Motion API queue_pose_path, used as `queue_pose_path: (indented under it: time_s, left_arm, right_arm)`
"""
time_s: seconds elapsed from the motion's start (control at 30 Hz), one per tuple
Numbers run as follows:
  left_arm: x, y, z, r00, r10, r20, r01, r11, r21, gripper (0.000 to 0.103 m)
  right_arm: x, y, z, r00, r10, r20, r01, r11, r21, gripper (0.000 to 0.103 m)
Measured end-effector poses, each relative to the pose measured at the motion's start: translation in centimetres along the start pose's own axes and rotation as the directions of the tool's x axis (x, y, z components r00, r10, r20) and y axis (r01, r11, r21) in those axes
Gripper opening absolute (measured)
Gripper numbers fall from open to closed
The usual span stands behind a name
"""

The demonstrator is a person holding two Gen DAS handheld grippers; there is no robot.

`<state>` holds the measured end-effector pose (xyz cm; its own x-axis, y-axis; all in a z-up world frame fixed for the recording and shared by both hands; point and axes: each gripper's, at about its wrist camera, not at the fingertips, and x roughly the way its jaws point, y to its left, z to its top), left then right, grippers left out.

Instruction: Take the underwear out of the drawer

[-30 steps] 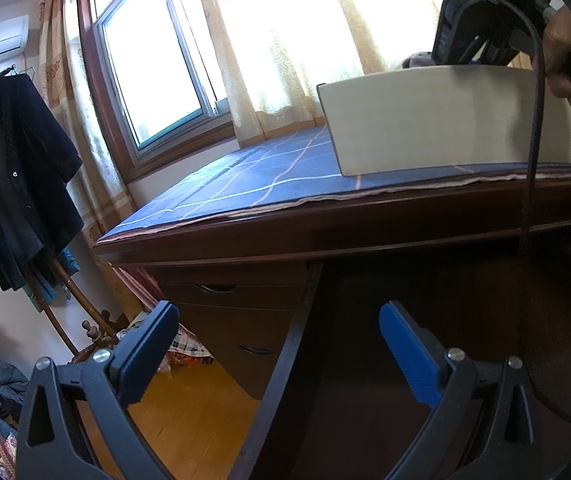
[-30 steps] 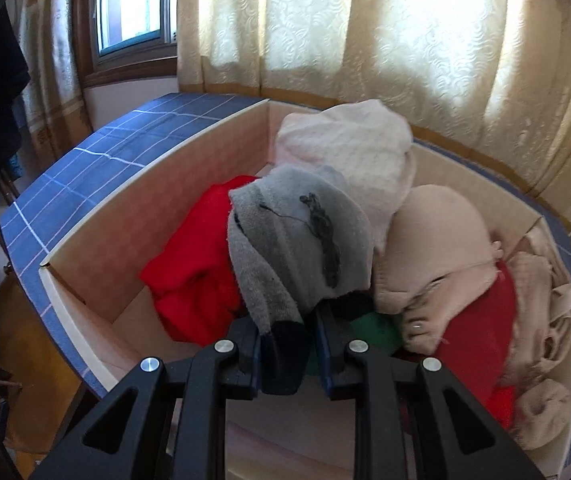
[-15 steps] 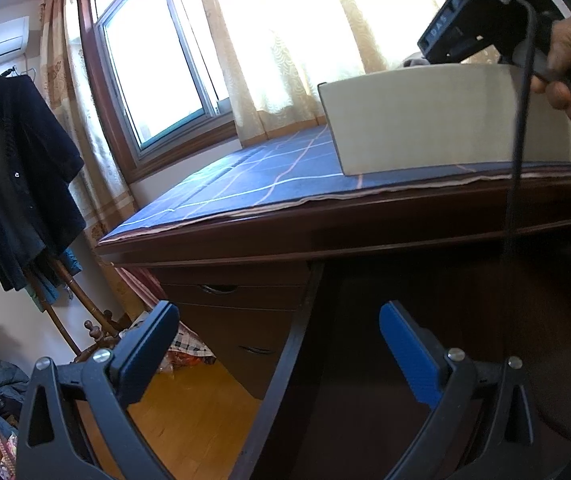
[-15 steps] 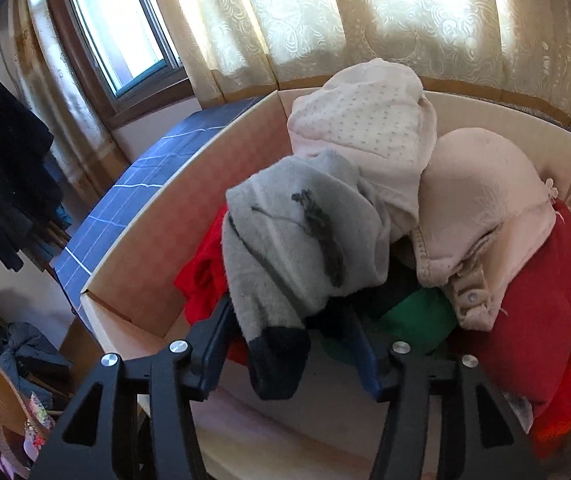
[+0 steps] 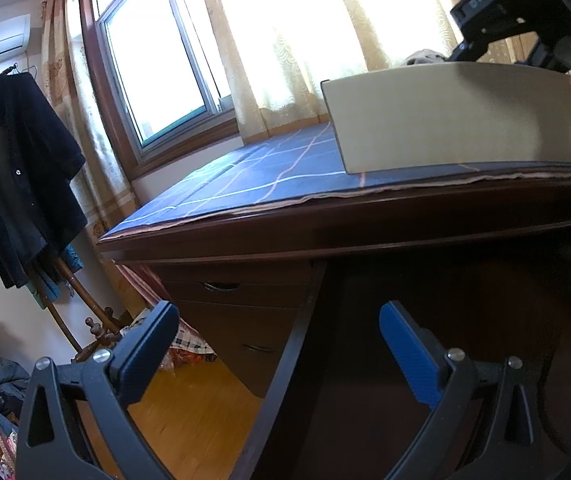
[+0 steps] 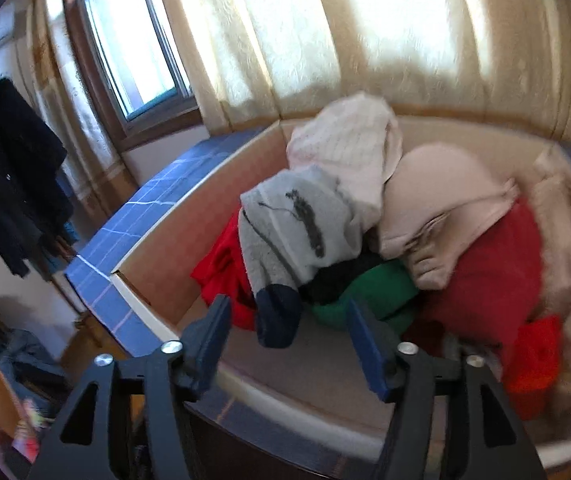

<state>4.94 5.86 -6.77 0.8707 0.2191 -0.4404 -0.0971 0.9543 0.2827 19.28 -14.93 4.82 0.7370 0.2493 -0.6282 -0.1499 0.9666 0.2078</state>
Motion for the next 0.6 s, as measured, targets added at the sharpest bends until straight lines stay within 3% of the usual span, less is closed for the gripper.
queue_pose_path:
  time_s: [0.27, 0.6]
  left_arm:
    - [0.0, 0.0, 0.0, 1.000, 0.002, -0.001, -0.002, 1.000, 0.001, 0.102]
    - [0.0, 0.0, -0.1, 1.000, 0.005, -0.002, -0.005, 1.000, 0.003, 0.102]
  right_arm:
    - [-2.5, 0.2, -1.5, 0.993, -0.066, 0.102, 0.070, 0.997, -0.037, 0.069]
    - [-6.2, -0.3, -4.3, 0.969, -0.114, 0.221, 0.130, 0.990, -0.059, 0.070]
